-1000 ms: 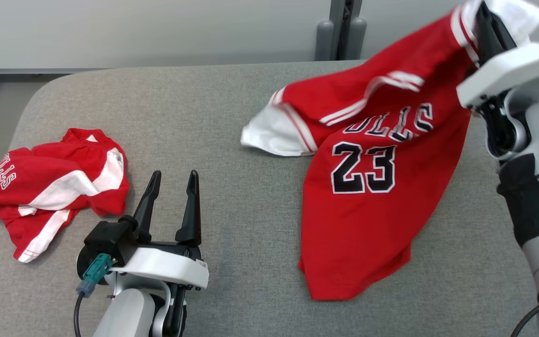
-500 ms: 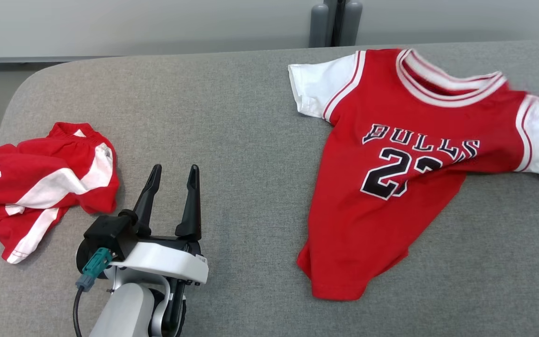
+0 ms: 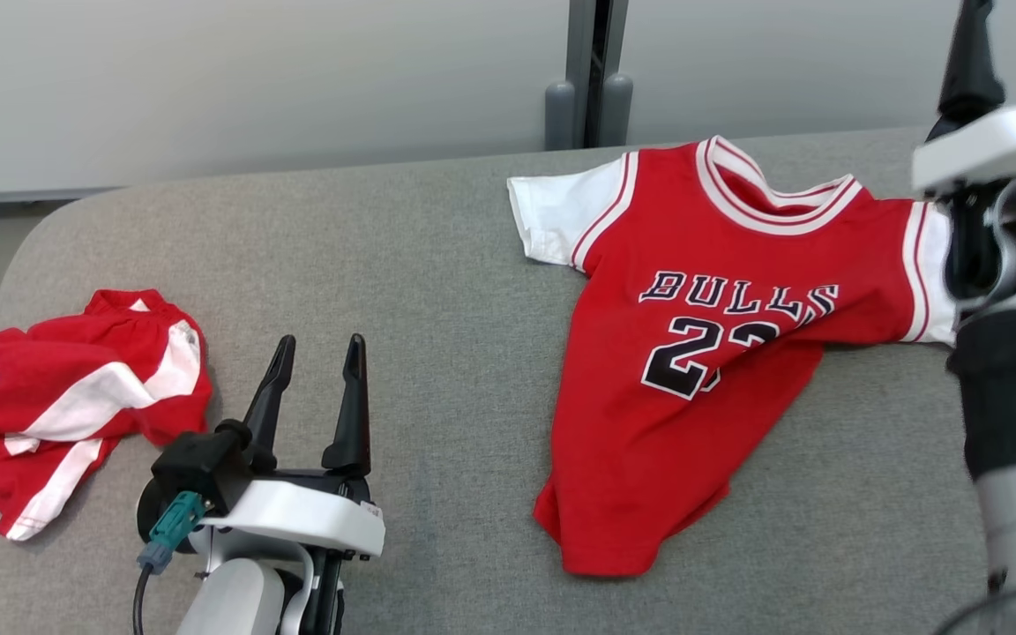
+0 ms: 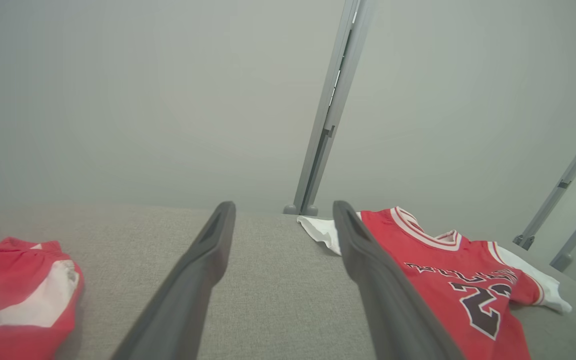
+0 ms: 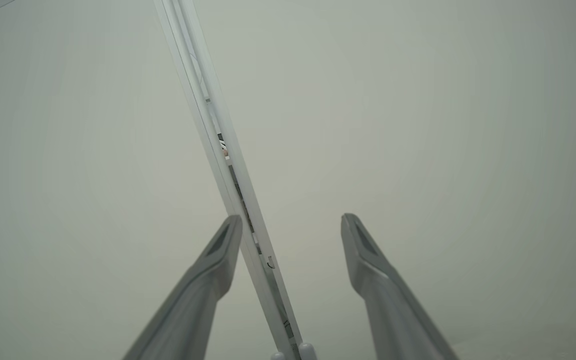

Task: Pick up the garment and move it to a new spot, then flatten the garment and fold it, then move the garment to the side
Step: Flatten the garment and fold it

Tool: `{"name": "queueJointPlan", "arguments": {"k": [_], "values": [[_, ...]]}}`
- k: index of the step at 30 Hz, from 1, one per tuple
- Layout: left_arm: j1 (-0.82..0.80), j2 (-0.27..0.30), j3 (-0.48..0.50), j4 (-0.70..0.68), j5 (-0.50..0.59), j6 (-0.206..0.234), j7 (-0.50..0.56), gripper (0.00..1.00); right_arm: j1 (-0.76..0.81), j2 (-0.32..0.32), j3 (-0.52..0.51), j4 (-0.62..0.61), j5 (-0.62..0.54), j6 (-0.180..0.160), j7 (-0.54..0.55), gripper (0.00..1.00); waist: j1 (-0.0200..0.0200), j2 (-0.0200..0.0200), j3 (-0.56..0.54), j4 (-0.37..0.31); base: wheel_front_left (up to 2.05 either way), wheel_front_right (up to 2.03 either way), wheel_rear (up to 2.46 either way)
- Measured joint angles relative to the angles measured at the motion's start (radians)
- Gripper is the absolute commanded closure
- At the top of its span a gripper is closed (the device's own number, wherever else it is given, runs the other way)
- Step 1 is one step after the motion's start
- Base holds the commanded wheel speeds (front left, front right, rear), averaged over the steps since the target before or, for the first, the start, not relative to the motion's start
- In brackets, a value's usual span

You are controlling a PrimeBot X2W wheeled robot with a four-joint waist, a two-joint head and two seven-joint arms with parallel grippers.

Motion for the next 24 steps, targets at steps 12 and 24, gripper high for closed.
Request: {"name": "queueJointPlan", "arguments": {"k": [12, 24], "values": [[0.059, 0.0, 0.036, -0.05, 0.0, 0.002, 0.0, 0.0, 0.706, -0.006, 0.144, -0.858, 0.166, 0.0, 0.0, 0.0, 0.0, 0.0, -0.047, -0.041, 0.0, 0.0, 0.0], [0.091, 0.0, 0.082, -0.088, 0.009, -0.012, 0.0, 0.0, 1.004, 0.03, 0.095, -1.005, 0.195, 0.0, 0.0, 0.0, 0.0, 0.0, -0.061, -0.056, 0.0, 0.0, 0.0]]}}
